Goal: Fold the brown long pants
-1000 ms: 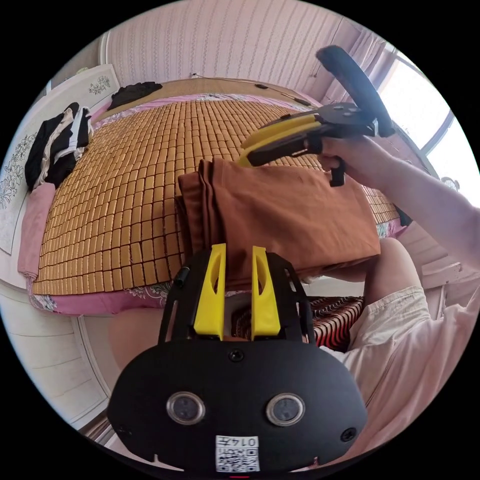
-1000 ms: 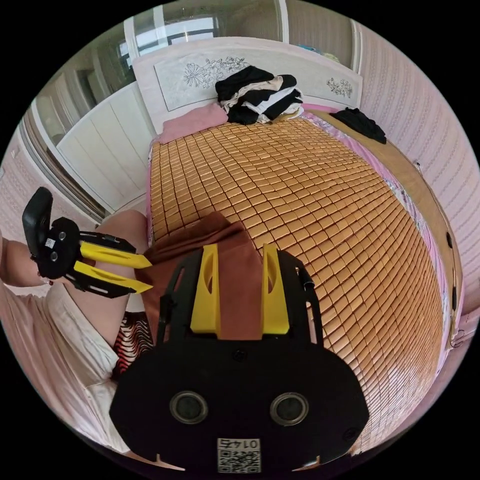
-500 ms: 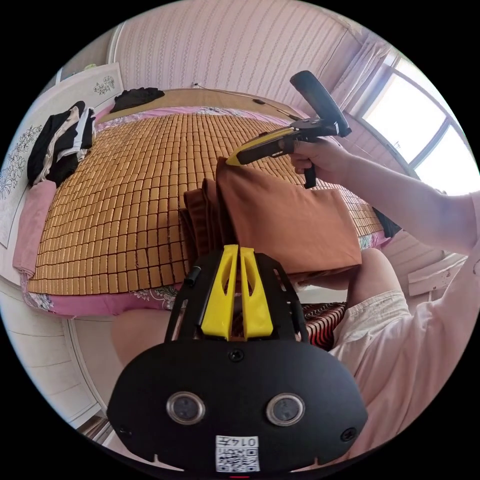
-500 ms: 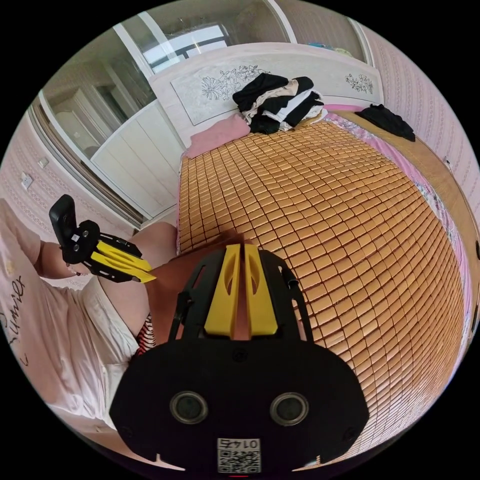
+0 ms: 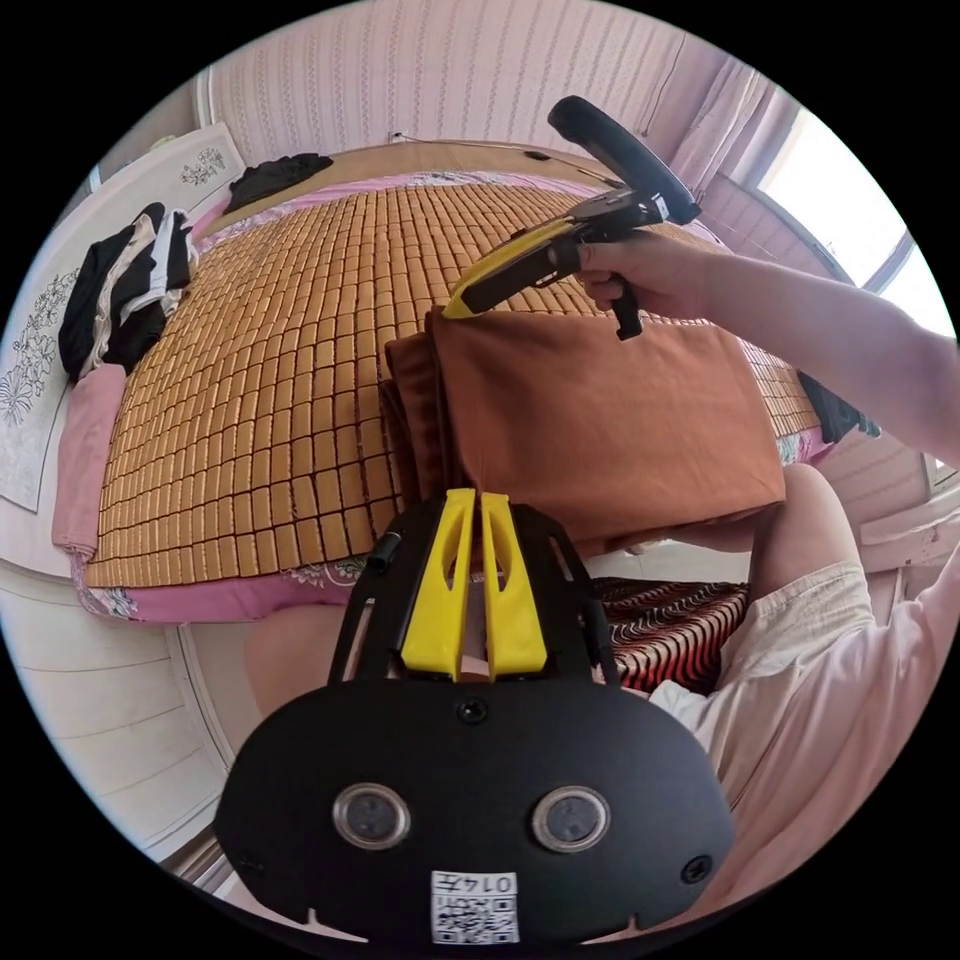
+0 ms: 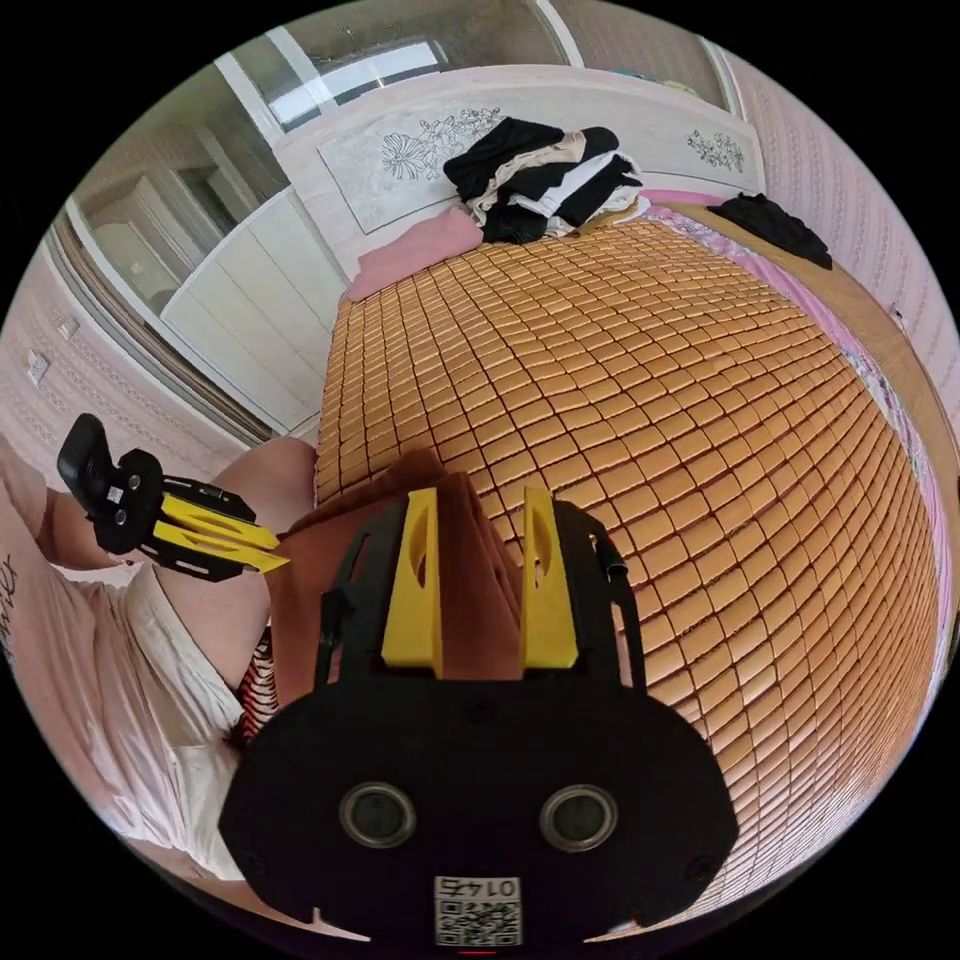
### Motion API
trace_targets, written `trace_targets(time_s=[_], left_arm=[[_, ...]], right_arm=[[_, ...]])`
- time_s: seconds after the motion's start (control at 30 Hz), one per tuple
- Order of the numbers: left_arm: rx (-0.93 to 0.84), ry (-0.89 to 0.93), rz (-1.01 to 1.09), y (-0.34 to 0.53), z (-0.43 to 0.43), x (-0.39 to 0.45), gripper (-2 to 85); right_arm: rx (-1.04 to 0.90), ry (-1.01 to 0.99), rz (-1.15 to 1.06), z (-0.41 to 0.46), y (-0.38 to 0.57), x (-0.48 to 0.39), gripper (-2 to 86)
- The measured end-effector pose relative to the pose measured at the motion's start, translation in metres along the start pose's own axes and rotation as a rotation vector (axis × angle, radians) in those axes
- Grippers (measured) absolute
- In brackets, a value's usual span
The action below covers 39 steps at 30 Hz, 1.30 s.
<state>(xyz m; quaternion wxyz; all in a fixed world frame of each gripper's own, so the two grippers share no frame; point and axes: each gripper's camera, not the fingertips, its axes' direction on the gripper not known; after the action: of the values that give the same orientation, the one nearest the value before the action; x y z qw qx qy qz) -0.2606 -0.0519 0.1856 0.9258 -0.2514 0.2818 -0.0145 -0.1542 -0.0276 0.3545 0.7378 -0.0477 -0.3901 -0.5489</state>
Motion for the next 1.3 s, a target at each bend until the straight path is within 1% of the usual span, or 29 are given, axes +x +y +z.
trace_targets(time_s=[0.03,0.1,0.2,0.3,0.37,0.4,0.43,0.63,0.67,0.8,0.93,1.0,1.03,1.07,1.1,1.13,1.17,1.23,1.3], left_arm=[[-0.002,0.006,-0.004,0.0,-0.001,0.0,-0.8],[-0.005,0.015,-0.016,0.0,-0.003,-0.001,-0.5],[-0.01,-0.003,-0.008,-0.001,-0.005,0.003,0.6],[0.001,-0.079,0.017,0.001,-0.008,0.017,2.9],[0.003,-0.128,0.029,0.003,-0.008,0.026,5.8],[-0.001,-0.186,0.02,0.003,-0.007,0.03,8.8],[0.0,-0.197,0.021,0.004,-0.005,0.032,10.0],[-0.008,-0.07,-0.005,0.003,0.0,0.024,9.0],[-0.006,-0.054,-0.009,0.003,0.0,0.022,8.8],[0.003,0.034,-0.045,0.005,-0.002,0.013,7.2],[0.037,0.057,-0.01,0.014,-0.023,0.016,3.8],[0.052,0.014,0.006,0.016,-0.033,0.017,3.4],[0.061,-0.029,0.0,0.016,-0.035,0.016,3.4],[0.061,-0.05,-0.008,0.015,-0.033,0.015,3.4],[0.036,-0.07,-0.031,0.012,-0.023,0.011,3.4],[-0.051,-0.058,-0.04,0.007,0.0,0.008,3.7],[-0.093,-0.055,-0.042,0.004,0.011,0.007,3.8],[-0.123,-0.059,-0.034,-0.002,0.026,0.007,4.7],[-0.134,-0.063,-0.013,-0.002,0.025,0.007,5.5]], right_arm=[[-0.036,-0.045,-0.009,0.007,-0.005,0.002,12.3],[-0.077,-0.113,-0.04,0.014,-0.011,0.003,10.7],[-0.099,-0.1,-0.066,0.01,-0.018,0.0,7.5],[-0.061,-0.079,-0.119,-0.004,-0.015,-0.008,5.5],[-0.017,-0.081,-0.153,-0.018,-0.01,-0.013,4.9],[-0.005,-0.086,-0.164,-0.021,-0.009,-0.014,4.9],[0.019,-0.099,-0.182,-0.029,-0.006,-0.016,4.7],[0.145,-0.228,-0.252,-0.075,0.006,-0.021,3.6],[0.151,-0.261,-0.268,-0.082,0.007,-0.022,3.5],[0.156,-0.281,-0.325,-0.097,0.005,-0.032,3.1],[0.161,-0.314,-0.349,-0.107,-0.017,-0.035,3.1],[0.166,-0.3,-0.317,-0.103,-0.031,-0.034,3.3],[0.156,-0.259,-0.265,-0.093,-0.041,-0.031,3.5],[0.102,-0.231,-0.175,-0.074,-0.053,-0.025,3.8],[0.06,-0.224,-0.136,-0.062,-0.059,-0.023,4.0],[-0.03,-0.18,-0.082,-0.037,-0.065,-0.02,4.4],[-0.086,-0.107,-0.05,-0.02,-0.066,-0.021,4.9],[-0.053,-0.028,-0.04,-0.023,-0.063,-0.027,5.3],[-0.011,0.057,-0.03,-0.043,-0.056,-0.032,5.2]])
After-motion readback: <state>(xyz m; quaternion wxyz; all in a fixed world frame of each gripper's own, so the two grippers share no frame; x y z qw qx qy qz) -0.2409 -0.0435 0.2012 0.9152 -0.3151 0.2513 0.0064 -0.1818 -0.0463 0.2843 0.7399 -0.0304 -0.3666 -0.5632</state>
